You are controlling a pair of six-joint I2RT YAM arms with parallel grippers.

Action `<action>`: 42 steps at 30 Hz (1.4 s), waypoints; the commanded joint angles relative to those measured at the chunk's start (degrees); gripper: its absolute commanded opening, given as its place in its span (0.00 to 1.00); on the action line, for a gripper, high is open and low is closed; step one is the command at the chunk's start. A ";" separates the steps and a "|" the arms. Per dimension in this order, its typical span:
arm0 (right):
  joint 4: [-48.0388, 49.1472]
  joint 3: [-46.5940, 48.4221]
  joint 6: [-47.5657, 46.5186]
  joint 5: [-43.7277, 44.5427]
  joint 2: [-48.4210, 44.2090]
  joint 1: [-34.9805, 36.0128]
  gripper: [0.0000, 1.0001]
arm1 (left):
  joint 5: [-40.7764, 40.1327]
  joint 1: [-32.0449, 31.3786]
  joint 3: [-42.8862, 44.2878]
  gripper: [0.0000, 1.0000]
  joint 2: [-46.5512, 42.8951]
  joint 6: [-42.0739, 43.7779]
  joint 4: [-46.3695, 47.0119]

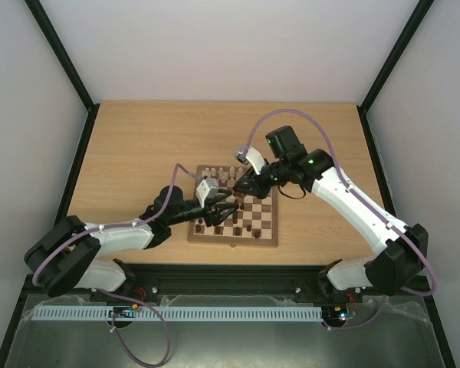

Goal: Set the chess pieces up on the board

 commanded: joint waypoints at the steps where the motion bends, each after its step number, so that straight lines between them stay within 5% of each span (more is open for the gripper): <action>1: -2.93 -0.23 -0.57 -4.07 0.62 -0.27 0.06 | 2.85 -0.37 2.99 0.60 2.44 5.51 5.83; 25: 1.00 -2.83 -0.30 -1.64 -0.59 -0.27 0.06 | 3.08 -2.26 5.64 0.16 3.70 7.72 1.42; 42: 34.34 -28.81 -0.37 14.26 -12.28 -0.36 0.06 | -3.01 -2.24 0.75 0.11 -2.25 -0.79 -6.77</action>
